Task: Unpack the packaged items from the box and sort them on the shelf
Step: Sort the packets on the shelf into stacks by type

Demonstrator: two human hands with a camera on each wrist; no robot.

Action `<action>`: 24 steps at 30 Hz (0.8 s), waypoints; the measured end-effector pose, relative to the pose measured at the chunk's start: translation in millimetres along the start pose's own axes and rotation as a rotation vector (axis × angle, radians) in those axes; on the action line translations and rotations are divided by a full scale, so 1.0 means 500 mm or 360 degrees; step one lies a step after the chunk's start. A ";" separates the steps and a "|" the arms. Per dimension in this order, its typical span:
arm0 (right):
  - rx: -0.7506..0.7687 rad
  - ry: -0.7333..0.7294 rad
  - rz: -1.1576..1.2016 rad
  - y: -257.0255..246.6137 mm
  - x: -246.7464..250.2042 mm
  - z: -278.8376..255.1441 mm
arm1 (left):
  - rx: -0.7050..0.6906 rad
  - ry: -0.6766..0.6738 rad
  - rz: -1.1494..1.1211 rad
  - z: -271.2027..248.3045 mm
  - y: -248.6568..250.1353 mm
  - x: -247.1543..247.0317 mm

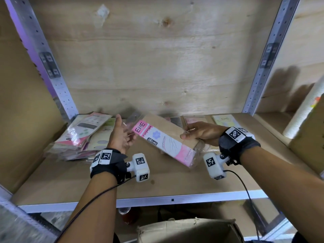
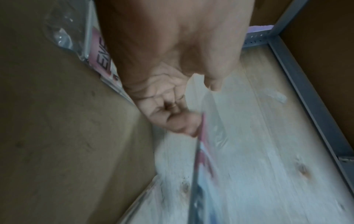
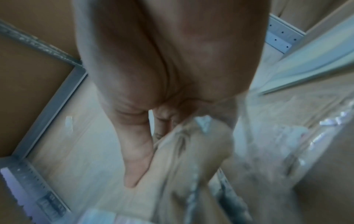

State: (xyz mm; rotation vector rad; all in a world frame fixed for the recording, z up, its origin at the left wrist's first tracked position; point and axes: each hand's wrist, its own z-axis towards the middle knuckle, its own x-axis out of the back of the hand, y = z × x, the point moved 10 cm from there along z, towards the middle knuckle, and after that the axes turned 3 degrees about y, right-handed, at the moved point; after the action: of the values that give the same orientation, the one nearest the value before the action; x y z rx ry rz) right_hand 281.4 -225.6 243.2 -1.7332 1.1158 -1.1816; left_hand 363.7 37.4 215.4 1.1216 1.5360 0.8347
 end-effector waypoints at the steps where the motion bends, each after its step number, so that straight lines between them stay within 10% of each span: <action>1: 0.0011 0.0044 0.0095 -0.002 0.003 0.002 | 0.0033 -0.0095 -0.0003 -0.005 -0.005 -0.018; 8: 0.0057 0.0157 0.0490 -0.017 -0.021 0.017 | 0.0072 -0.0648 0.0449 -0.071 -0.060 -0.152; 24: -0.0187 0.0178 0.0734 0.036 -0.015 -0.001 | -0.0171 -0.0249 0.0136 -0.036 -0.016 -0.099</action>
State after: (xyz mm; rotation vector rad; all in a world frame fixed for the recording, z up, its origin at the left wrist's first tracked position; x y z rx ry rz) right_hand 275.2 -225.0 224.6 -1.3970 1.5768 -0.9455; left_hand 347.1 -11.5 228.4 1.1522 1.3068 0.8563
